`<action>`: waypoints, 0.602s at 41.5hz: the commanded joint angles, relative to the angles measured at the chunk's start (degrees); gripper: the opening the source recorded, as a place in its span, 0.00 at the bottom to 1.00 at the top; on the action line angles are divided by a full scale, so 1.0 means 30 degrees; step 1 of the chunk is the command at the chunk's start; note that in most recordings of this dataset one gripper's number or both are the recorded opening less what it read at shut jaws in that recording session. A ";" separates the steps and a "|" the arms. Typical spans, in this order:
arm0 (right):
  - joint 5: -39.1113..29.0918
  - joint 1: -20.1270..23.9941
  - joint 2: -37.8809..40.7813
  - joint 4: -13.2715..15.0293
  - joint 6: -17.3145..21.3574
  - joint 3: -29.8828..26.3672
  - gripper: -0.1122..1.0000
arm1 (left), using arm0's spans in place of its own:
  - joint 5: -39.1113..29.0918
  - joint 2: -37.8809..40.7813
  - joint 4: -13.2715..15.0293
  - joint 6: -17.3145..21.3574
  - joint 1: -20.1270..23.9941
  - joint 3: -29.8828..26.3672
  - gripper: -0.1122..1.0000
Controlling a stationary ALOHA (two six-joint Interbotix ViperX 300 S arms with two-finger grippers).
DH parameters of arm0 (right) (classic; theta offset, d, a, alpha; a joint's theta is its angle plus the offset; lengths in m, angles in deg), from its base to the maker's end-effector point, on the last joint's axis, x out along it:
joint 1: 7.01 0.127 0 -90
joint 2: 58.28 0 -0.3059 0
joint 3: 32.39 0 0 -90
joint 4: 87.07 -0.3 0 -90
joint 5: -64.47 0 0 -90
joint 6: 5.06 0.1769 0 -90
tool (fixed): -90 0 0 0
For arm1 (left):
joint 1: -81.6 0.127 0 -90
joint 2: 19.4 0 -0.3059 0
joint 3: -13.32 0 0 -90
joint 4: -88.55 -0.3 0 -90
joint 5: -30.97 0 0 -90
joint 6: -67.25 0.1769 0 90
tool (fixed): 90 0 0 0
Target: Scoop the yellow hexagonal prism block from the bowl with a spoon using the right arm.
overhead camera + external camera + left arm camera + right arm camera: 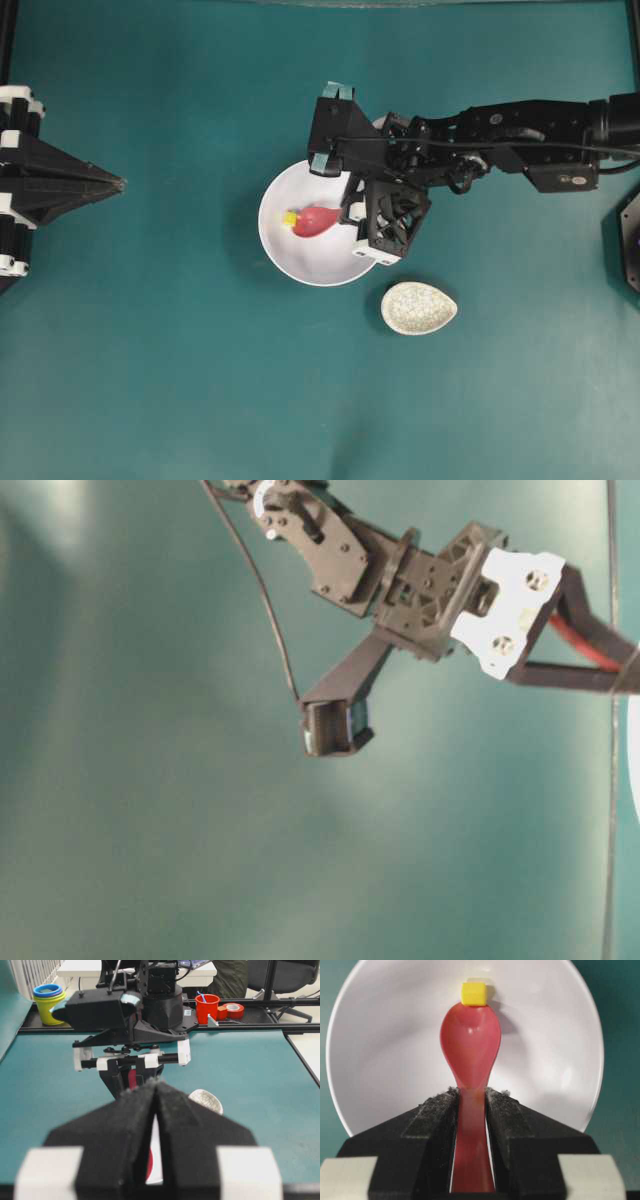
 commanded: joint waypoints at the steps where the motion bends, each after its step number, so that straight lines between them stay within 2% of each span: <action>1: 0.0410 0.0059 -0.0322 -0.0176 -0.0029 -0.0410 0.32 | 0.0117 0.0117 -0.0029 0.0029 0.0029 -0.0322 0.10; 25: 0.1230 0.0059 -0.1406 -0.0264 0.0000 -0.0439 0.32 | 0.0117 0.0176 -0.0029 0.0029 0.0029 -0.0322 0.10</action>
